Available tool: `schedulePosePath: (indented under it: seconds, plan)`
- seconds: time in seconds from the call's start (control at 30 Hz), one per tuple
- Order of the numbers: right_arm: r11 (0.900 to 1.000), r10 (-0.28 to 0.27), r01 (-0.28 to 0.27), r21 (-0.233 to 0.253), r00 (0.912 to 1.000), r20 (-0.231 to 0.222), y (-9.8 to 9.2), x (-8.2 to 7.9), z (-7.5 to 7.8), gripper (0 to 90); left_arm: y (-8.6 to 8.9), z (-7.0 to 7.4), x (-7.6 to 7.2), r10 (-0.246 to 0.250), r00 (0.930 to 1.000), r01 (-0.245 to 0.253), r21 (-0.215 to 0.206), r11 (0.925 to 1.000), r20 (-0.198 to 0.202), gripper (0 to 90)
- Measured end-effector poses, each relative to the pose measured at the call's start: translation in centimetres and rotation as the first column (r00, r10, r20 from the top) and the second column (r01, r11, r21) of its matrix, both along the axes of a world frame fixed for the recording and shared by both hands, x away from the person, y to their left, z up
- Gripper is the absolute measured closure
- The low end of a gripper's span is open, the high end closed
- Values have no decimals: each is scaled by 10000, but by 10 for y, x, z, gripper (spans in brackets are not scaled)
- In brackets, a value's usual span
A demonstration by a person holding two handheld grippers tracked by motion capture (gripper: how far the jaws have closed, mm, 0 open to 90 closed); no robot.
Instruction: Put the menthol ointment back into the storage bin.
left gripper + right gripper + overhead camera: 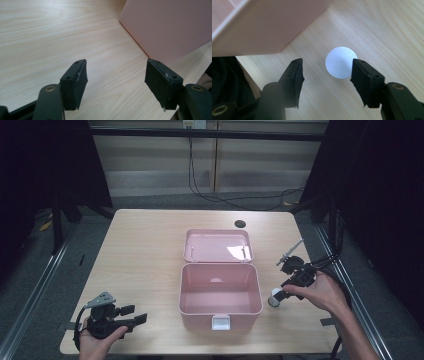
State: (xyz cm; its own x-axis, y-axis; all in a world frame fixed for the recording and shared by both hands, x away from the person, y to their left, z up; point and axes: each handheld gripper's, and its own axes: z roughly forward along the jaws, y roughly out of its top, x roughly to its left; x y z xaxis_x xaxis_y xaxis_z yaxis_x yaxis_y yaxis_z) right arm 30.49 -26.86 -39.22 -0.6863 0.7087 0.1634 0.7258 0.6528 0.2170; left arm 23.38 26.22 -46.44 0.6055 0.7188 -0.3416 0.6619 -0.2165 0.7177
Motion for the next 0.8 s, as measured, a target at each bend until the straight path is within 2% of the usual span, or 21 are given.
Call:
schedulePosePath:
  seconds: [0.07,0.27,0.47,0.53,0.8]
  plan:
    - [9995,36,-37,-328,10000,-27,1,3,-6,449,0,0,0,-5,10000,5,-2,10000,9,342]
    - [9981,9,-32,-616,9993,-370,3,13,-14,465,0,0,1,-28,10000,28,-14,10000,-73,341]
    - [9945,51,-98,-1042,9990,-451,7,16,-21,466,0,0,0,-4,10000,4,-20,10000,-45,342]
    - [9926,51,-93,-1208,9994,-354,8,16,-23,467,0,0,0,-15,10000,15,-20,10000,-40,342]
    - [9914,121,-161,-1299,9994,-316,11,17,-31,491,1,0,0,-5,10000,5,-1,10000,-30,342]
